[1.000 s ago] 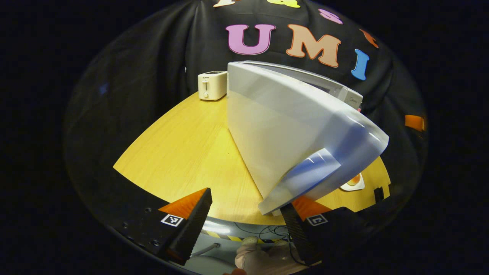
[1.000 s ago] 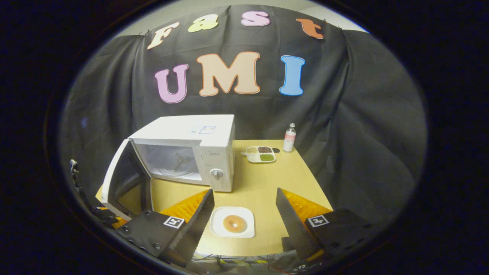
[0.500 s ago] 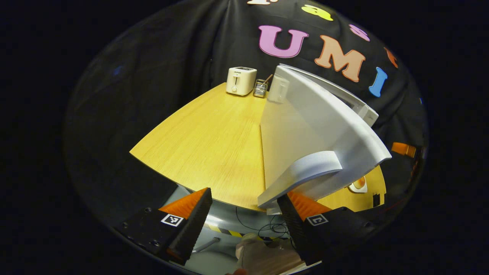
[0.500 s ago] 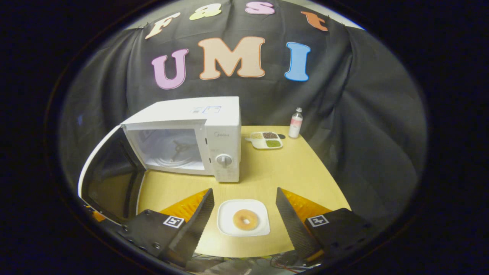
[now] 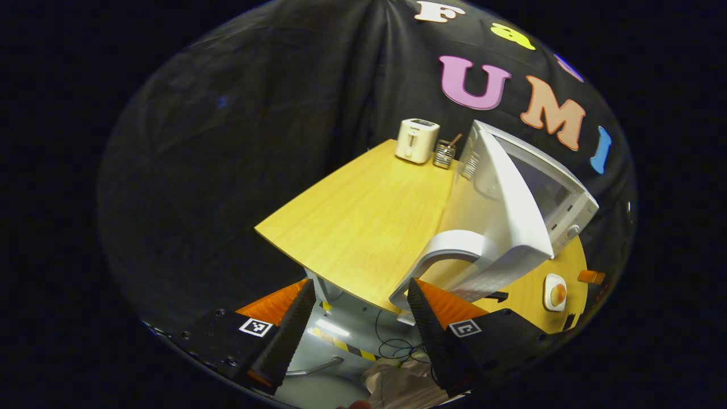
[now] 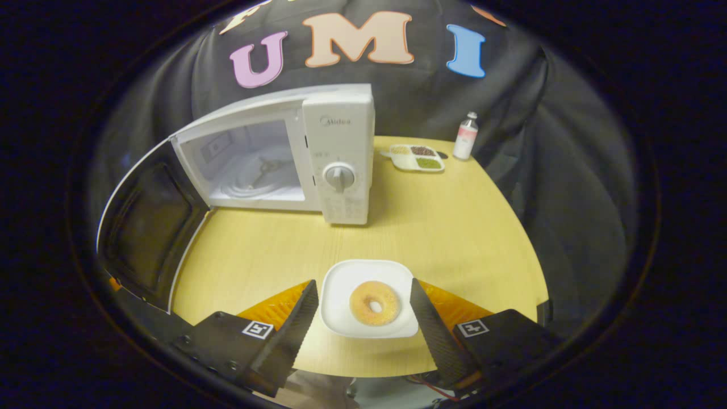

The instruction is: Open the microwave oven with the left hand, put the food in, and close the microwave oven.

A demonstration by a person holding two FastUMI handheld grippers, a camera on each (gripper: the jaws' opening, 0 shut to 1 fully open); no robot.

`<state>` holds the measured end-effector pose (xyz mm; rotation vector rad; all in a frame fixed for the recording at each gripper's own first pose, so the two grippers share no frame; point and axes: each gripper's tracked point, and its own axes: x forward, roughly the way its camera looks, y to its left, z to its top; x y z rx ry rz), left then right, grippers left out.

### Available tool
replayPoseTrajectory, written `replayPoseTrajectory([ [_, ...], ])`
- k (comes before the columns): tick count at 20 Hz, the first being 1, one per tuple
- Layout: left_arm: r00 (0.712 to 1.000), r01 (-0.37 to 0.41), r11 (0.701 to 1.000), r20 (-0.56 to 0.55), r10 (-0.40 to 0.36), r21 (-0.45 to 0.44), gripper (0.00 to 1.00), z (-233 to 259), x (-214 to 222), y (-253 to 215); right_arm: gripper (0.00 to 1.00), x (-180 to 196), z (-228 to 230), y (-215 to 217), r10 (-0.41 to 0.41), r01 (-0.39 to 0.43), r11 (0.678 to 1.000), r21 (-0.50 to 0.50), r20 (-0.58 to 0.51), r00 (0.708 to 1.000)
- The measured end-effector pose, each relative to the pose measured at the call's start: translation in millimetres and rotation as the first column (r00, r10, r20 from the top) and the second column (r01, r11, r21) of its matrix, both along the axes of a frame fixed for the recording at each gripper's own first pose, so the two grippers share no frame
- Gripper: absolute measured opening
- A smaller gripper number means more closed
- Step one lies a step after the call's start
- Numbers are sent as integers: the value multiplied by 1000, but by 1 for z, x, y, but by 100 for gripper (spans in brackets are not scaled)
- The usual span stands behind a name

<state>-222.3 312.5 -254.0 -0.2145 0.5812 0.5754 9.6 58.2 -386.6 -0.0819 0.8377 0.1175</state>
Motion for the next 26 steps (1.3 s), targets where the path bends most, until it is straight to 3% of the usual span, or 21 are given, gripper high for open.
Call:
replayPoseTrajectory([
  [4, 972, -208, 977, 117, 202, 45, 96, 40, -10, 19, 99, 5, -41, -7, 48, -47, 999, 9, -136, 990],
  [8, 919, -353, 928, 227, 321, 117, 96, 89, -17, 29, 99, 5, -74, -12, 96, -95, 995, 18, -258, 961],
  [10, 906, -377, 917, 260, 335, 131, 95, 106, -17, 26, 100, 5, -86, -11, 121, -118, 993, 28, -308, 944],
  [11, 897, -391, 909, 279, 342, 143, 96, 115, -18, 25, 95, 5, -90, -12, 132, -130, 991, 27, -326, 936],
  [13, 886, -409, 897, 310, 345, 169, 95, 131, -19, 22, 99, 5, -96, -13, 152, -151, 988, 31, -356, 922],
  [17, 883, -421, 883, 317, 347, 206, 95, 140, -12, 14, 99, 4, -104, -12, 174, -173, 984, 40, -404, 898],
  [20, 883, -423, 884, 310, 353, 200, 95, 140, -7, 14, 99, 5, -105, -13, 157, -155, 987, 39, -420, 894],
  [21, 883, -422, 885, 310, 351, 199, 95, 140, -6, 15, 94, 5, -105, -14, 149, -146, 988, 40, -423, 894],
  [22, 886, -418, 886, 308, 347, 201, 92, 141, -4, 16, 97, 5, -106, -15, 142, -140, 990, 35, -425, 894],
  [24, 894, -403, 890, 300, 333, 213, 92, 138, 2, 17, 83, 4, -105, -15, 132, -135, 991, 23, -424, 896],
  [25, 898, -393, 894, 297, 323, 215, 99, 136, 7, 17, 83, 3, -104, -15, 120, -127, 992, 11, -417, 901],
  [26, 903, -379, 901, 296, 310, 212, 95, 136, 12, 19, 84, 1, -101, -14, 109, -118, 993, 5, -411, 905],
])
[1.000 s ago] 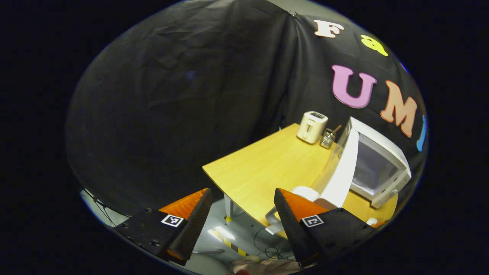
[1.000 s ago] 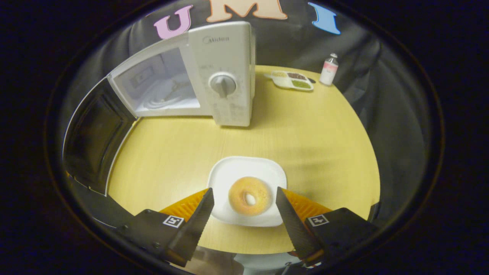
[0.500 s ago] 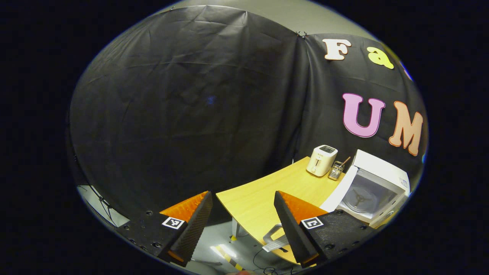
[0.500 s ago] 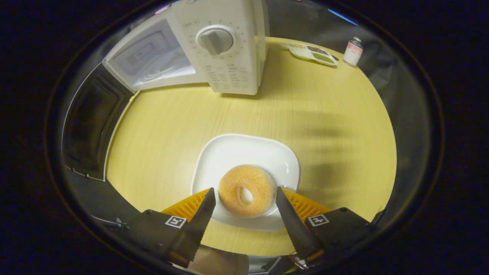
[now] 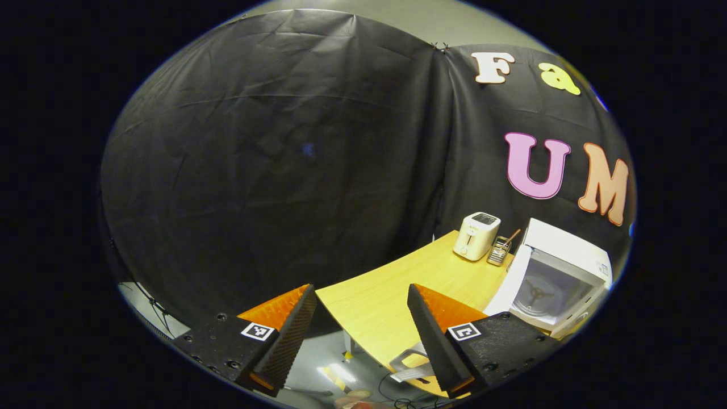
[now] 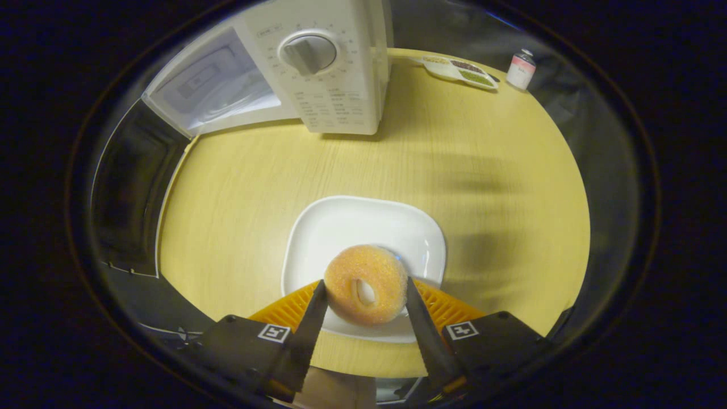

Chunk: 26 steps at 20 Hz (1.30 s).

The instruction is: Open the microwave oven with the left hand, put the food in, and close the microwave oven.

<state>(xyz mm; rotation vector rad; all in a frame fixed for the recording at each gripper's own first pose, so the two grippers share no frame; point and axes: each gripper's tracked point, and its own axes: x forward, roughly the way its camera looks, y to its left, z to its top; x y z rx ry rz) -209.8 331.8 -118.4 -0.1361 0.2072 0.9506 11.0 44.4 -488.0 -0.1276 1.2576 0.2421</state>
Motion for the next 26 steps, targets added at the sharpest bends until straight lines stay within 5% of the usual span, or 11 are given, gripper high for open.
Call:
replayPoseTrajectory([
  [1, 1000, 18, 1000, 0, -18, -6, 95, -2, 8, 5, 78, -2, 3, 3, -14, 14, 1000, 2, 9, 1000],
  [2, 999, 36, 999, -3, -36, -13, 92, -4, 12, 10, 84, -5, 7, 8, -32, 32, 999, 6, 16, 999],
  [11, 965, 259, 961, -22, -262, -95, 95, -32, 68, 48, 83, -31, 61, 120, -209, 185, 963, 197, 107, 972],
  [19, 906, 418, 899, -17, -423, -134, 95, -45, 121, 39, 84, -8, 89, 230, -365, 271, 862, 428, 153, 919],
  [26, 870, 476, 861, -45, -490, -180, 95, -62, 134, 37, 83, 67, 103, 268, -513, 307, 772, 557, 260, 818],
])
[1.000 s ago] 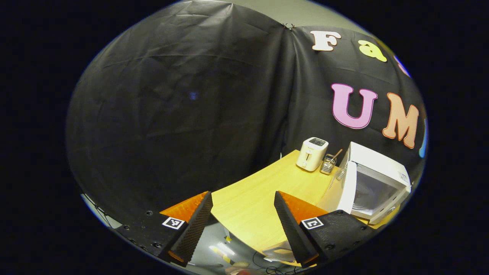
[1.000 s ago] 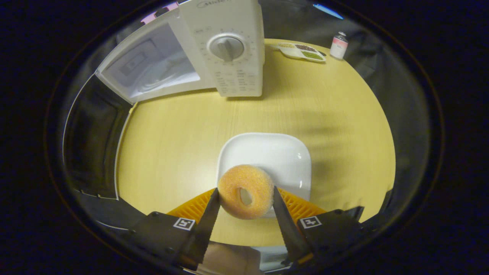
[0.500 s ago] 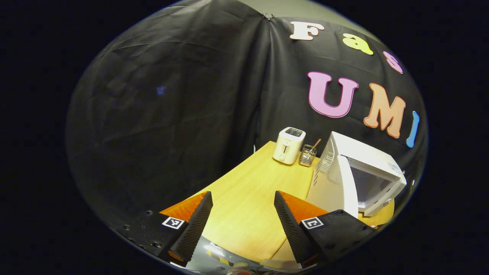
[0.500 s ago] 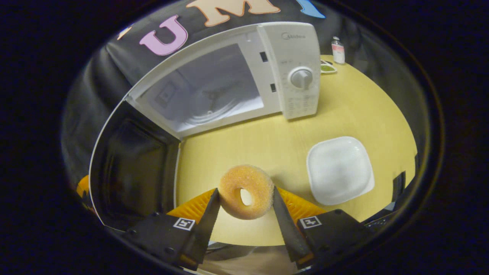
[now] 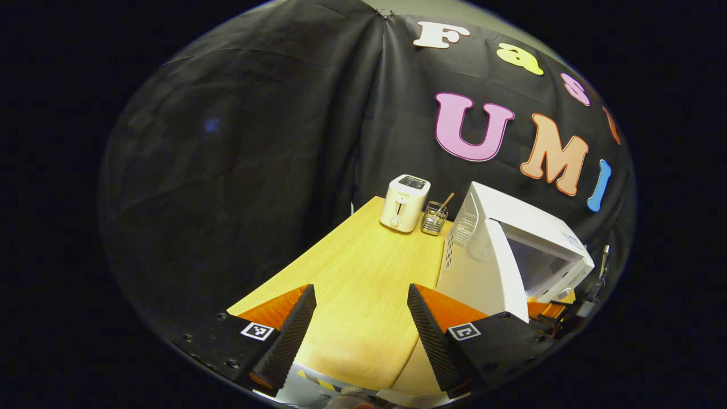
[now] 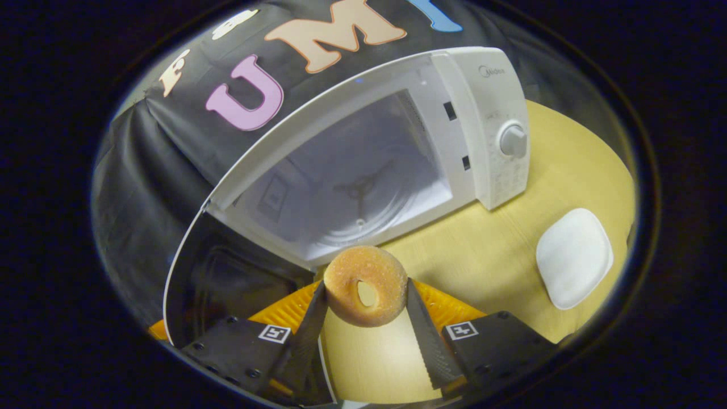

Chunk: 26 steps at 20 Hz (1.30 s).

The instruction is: Open the microwave oven with the left hand, put the food in, and close the microwave oven.

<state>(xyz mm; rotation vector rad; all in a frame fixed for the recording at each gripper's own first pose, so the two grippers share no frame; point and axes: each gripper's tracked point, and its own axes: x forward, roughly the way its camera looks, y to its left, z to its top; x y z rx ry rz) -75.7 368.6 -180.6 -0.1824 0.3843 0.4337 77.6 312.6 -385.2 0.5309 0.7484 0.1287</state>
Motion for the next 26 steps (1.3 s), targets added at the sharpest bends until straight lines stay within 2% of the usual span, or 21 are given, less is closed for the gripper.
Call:
replayPoseTrajectory([
  [4, 1000, 22, 1000, -16, -22, -10, 95, -4, 4, -2, 83, 48, -4, 8, -109, 107, 994, 30, 60, 992],
  [7, 999, 32, 999, -27, -33, -19, 95, -8, 6, -4, 83, 82, -8, 10, -153, 153, 988, 5, 104, 983],
  [11, 998, 44, 999, -44, -45, -27, 95, -14, 5, -6, 83, 110, -21, 13, -216, 218, 976, 4, 123, 969],
  [12, 998, 44, 999, -48, -46, -27, 92, -15, 3, -5, 77, 116, -23, 12, -233, 235, 972, 2, 128, 964],
  [13, 998, 44, 999, -54, -46, -26, 96, -16, 2, -4, 77, 123, -24, 10, -249, 251, 968, 2, 135, 959],
  [15, 997, 43, 999, -62, -45, -22, 96, -17, -1, -1, 76, 133, -22, 7, -277, 280, 960, 4, 154, 948],
  [21, 996, 40, 998, -75, -43, -41, 96, -23, -5, -3, 76, 152, -26, -2, -292, 302, 953, -30, 182, 939],
  [25, 996, 39, 999, -76, -42, -36, 96, -22, -6, -2, 75, 150, -26, 3, -263, 272, 962, -31, 181, 948],
  [26, 996, 39, 999, -76, -42, -35, 96, -22, -6, -2, 82, 149, -26, 4, -258, 268, 963, -29, 183, 949],
])
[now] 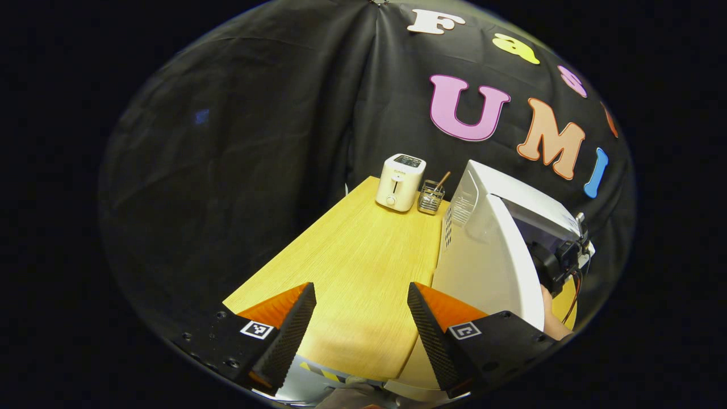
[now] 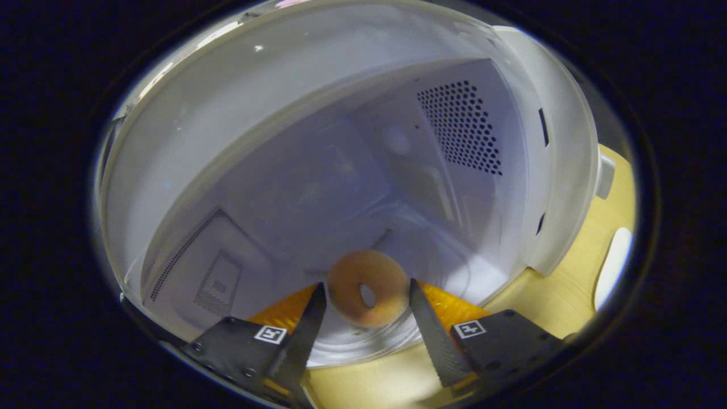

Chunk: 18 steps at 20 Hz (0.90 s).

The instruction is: Open the microwave oven with the left hand, put the food in, and close the microwave oven.

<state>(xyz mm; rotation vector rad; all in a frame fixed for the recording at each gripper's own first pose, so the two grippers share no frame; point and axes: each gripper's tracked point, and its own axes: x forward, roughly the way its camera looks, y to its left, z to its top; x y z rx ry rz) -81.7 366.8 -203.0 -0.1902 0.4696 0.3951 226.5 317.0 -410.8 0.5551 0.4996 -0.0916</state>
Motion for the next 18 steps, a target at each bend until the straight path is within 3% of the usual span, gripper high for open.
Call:
replayPoseTrajectory([
  [1, 1000, 1, 1000, 0, -1, 0, 96, 0, -1, -1, 87, -3, 2, -2, 2, -2, 1000, -6, 1, 1000],
  [4, 1000, 9, 1000, 0, -9, -3, 95, -1, -3, -4, 87, -13, 12, -6, 22, -22, 999, -39, 17, 1000],
  [5, 1000, 13, 1000, -3, -13, -4, 95, -2, -4, -5, 93, -18, 16, -7, 33, -32, 998, -53, 22, 999],
  [9, 999, 49, 999, -12, -48, 20, 90, -5, -8, -9, 93, -41, 34, -17, 71, -66, 992, -105, 44, 997],
  [11, 997, 69, 997, -23, -68, 40, 78, -6, -10, -12, 93, -56, 44, -22, 89, -82, 988, -128, 47, 995],
  [12, 997, 76, 996, -28, -75, 51, 61, -7, -11, -13, 93, -62, 49, -24, 99, -91, 986, -139, 52, 994],
  [13, 996, 86, 995, -34, -84, 58, 51, -8, -12, -14, 93, -68, 55, -27, 111, -101, 983, -153, 57, 992],
  [14, 994, 102, 993, -40, -100, 57, 30, -10, -13, -16, 87, -77, 61, -29, 122, -111, 979, -170, 59, 991],
  [18, 991, 130, 988, -50, -126, 80, 2, -9, -16, -20, 87, -102, 90, -36, 172, -149, 962, -228, 81, 982],
])
